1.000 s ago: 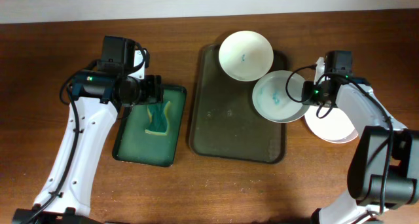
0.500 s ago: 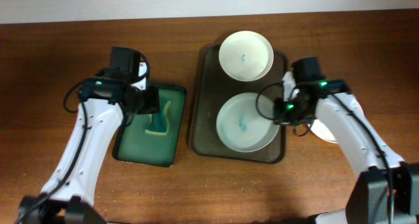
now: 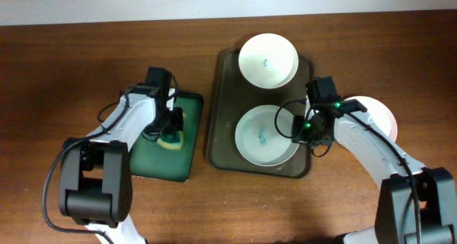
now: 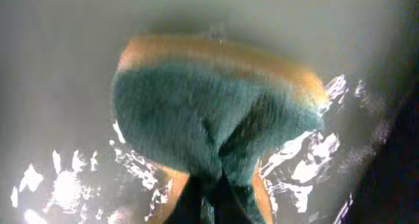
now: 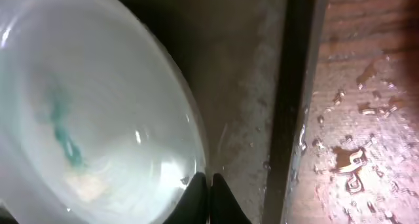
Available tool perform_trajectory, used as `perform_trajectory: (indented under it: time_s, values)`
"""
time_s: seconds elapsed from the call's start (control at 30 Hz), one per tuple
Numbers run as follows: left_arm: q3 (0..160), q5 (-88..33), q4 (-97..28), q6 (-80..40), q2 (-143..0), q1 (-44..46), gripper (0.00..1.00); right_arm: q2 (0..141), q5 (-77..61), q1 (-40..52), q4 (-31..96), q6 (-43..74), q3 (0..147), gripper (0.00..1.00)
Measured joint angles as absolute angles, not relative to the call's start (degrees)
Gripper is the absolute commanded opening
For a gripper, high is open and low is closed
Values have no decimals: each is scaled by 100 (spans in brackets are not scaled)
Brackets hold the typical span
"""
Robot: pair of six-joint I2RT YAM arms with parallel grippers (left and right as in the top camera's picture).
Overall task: Clean dirty plates on tray and stack at the side
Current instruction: 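Grasp the sponge with the left gripper and scrub the held plate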
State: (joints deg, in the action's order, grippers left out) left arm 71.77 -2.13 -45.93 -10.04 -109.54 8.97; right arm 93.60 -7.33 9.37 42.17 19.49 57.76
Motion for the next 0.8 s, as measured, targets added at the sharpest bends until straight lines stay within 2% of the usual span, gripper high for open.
perform_trajectory:
  time_s: [0.13, 0.23, 0.43, 0.63, 0.8]
  values:
    - [8003, -305, -5614, -1004, -10851, 919, 0, 9362, -738, 937, 3387, 1949, 5282, 4]
    - [8418, -816, -5590, -1002, -10420, 1129, 0, 9441, -738, 937, 3061, 1955, 4969, 4]
    - [8423, -1422, -4829, -1138, -10536, 2163, 0, 9483, -742, 937, 2989, 1953, 4963, 4]
    - [8405, -2467, -3743, -1726, -12068, 3374, 0, 9504, -755, 937, 2969, 1953, 4958, 4]
    - [8420, -2622, -3481, -1977, -12272, 3557, 0, 9511, -692, 930, 2971, 1953, 4958, 4]
